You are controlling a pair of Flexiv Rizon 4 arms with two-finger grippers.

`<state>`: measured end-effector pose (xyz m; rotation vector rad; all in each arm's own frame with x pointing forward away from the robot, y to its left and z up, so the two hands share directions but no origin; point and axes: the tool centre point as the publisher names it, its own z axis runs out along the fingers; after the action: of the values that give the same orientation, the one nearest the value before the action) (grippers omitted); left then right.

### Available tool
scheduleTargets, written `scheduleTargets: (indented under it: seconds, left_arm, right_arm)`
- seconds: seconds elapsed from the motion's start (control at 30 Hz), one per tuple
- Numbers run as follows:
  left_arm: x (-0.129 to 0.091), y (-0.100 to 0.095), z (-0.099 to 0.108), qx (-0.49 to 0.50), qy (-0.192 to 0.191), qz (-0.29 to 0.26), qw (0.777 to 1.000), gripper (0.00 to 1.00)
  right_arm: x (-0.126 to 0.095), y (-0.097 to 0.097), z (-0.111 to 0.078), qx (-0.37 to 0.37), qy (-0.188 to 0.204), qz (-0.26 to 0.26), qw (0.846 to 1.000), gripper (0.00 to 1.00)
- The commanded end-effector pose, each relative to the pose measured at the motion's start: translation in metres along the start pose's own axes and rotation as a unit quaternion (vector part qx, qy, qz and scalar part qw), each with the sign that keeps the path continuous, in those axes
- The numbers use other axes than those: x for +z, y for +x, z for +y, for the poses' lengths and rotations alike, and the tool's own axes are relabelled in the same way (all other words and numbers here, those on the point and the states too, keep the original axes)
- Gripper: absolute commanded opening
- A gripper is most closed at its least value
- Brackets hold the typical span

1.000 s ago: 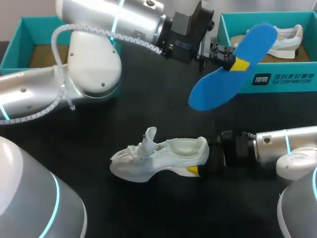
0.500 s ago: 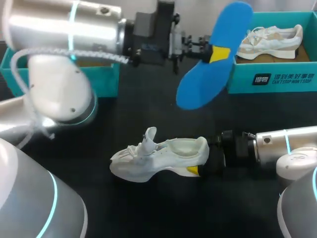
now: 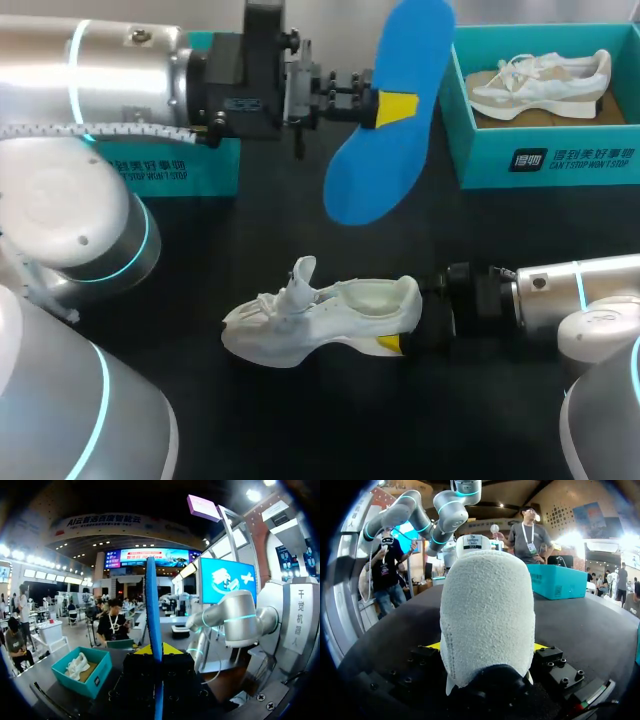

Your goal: Take the shoe out of the shoebox, open the shoe tongue, remove and reinsert the insole, then place the shoe into the shoebox

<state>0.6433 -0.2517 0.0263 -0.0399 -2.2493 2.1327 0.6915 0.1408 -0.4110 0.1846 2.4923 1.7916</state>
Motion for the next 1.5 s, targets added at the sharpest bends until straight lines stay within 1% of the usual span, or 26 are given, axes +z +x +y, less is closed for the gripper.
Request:
scheduleTargets:
  seconds: [0.03,0.13,0.17,0.2,0.23,0.27,0.37,0.43,0.53,0.6,1.13,1.2,1.23,1.3,1.33,1.5]
  left_arm:
    - [-0.009,0.003,0.001,0.001,0.000,0.000,1.000,0.00]
    - [-0.009,0.003,0.001,0.001,0.000,0.000,1.000,0.00]
    - [-0.012,0.006,0.000,-0.010,0.010,0.014,1.000,0.00]
    - [-0.016,0.008,0.000,-0.028,0.016,0.019,0.999,0.00]
    - [-0.021,0.010,0.001,-0.046,0.032,0.027,0.998,0.00]
    - [-0.026,0.013,0.002,-0.057,0.037,0.027,0.997,0.00]
    - [-0.035,0.023,0.005,-0.086,0.042,0.027,0.995,0.00]
    - [-0.040,0.030,0.009,-0.093,0.039,0.022,0.995,0.00]
    - [-0.047,0.036,0.012,-0.114,0.044,0.018,0.992,0.00]
    - [-0.054,0.042,0.009,-0.128,0.059,0.026,0.990,0.00]
    - [-0.054,0.042,0.009,-0.128,0.059,0.026,0.990,0.00]
    - [-0.051,0.039,0.004,-0.128,0.046,0.028,0.990,0.00]
    - [-0.051,0.039,0.001,-0.128,0.050,0.036,0.990,0.00]
    - [-0.053,0.038,-0.003,-0.130,0.046,0.037,0.990,0.00]
    - [-0.055,0.038,-0.005,-0.138,0.053,0.039,0.988,0.00]
    - [-0.062,0.038,-0.009,-0.145,0.042,0.041,0.988,0.00]
  right_arm:
    - [0.000,0.001,0.001,0.000,0.002,0.000,1.000,0.00]
    - [0.000,0.001,0.001,0.000,0.002,0.000,1.000,0.00]
    - [0.000,0.001,0.001,0.000,0.002,0.000,1.000,0.00]
    - [0.000,0.001,0.001,0.000,0.002,0.000,1.000,0.00]
    - [0.000,0.001,0.001,0.000,0.002,0.000,1.000,0.00]
    - [0.000,0.001,0.001,0.000,0.002,0.000,1.000,0.00]
    - [0.000,0.001,0.001,0.000,0.002,0.000,1.000,0.00]
    - [0.000,0.001,0.001,0.000,0.002,0.000,1.000,0.00]
    - [0.000,0.001,0.001,0.000,0.002,0.000,1.000,0.00]
    - [0.000,0.001,0.001,0.000,0.002,0.000,1.000,0.00]
    - [0.000,0.001,0.001,0.000,0.002,0.000,1.000,0.00]
    - [0.000,0.001,0.001,0.000,0.002,0.000,1.000,0.00]
    - [0.000,0.001,0.001,0.000,0.002,0.000,1.000,0.00]
    - [0.000,0.001,0.001,0.000,0.002,0.000,1.000,0.00]
    - [0.000,0.001,0.001,0.000,0.002,0.000,1.000,0.00]
    - [0.000,0.001,0.001,0.000,0.002,0.000,1.000,0.00]
